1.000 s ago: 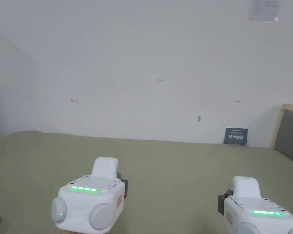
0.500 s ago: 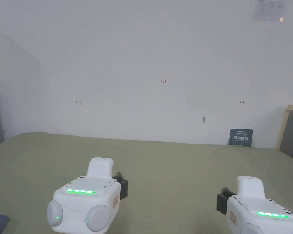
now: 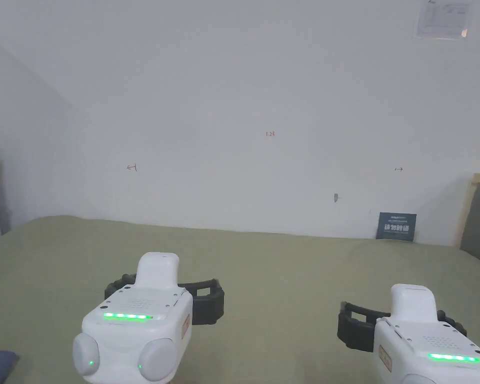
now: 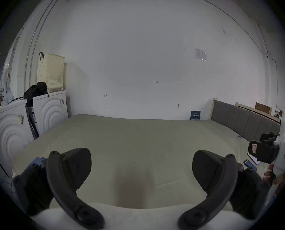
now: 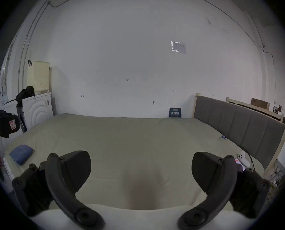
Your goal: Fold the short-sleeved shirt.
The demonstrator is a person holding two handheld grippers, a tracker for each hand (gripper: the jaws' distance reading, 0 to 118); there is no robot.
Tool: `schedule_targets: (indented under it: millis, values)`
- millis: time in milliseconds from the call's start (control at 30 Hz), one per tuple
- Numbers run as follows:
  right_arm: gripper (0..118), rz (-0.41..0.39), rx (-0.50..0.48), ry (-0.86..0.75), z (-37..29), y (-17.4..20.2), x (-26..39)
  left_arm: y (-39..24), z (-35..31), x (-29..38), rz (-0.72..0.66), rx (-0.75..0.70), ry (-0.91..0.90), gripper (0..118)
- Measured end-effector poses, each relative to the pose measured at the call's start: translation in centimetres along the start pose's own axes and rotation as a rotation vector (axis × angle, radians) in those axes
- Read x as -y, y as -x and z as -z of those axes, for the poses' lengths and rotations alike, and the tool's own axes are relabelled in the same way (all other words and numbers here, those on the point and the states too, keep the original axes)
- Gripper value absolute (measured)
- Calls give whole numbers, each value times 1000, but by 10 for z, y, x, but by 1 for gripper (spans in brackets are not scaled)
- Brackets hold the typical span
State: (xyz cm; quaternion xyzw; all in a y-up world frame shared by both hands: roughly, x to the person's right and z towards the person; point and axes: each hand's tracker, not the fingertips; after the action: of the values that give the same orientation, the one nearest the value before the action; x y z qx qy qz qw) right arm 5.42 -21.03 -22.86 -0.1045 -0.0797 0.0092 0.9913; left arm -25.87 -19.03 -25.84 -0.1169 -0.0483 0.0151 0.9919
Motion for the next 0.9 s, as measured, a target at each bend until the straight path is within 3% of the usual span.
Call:
schedule_targets:
  millis: [300, 900]
  values:
    - [118, 38, -19, 7, 2, -1, -2, -1, -1, 2, 7, -11, -6, 118]
    - [118, -1, -42, -54, -3, 3, -8, 1, -10, -5, -2, -19, -73, 118]
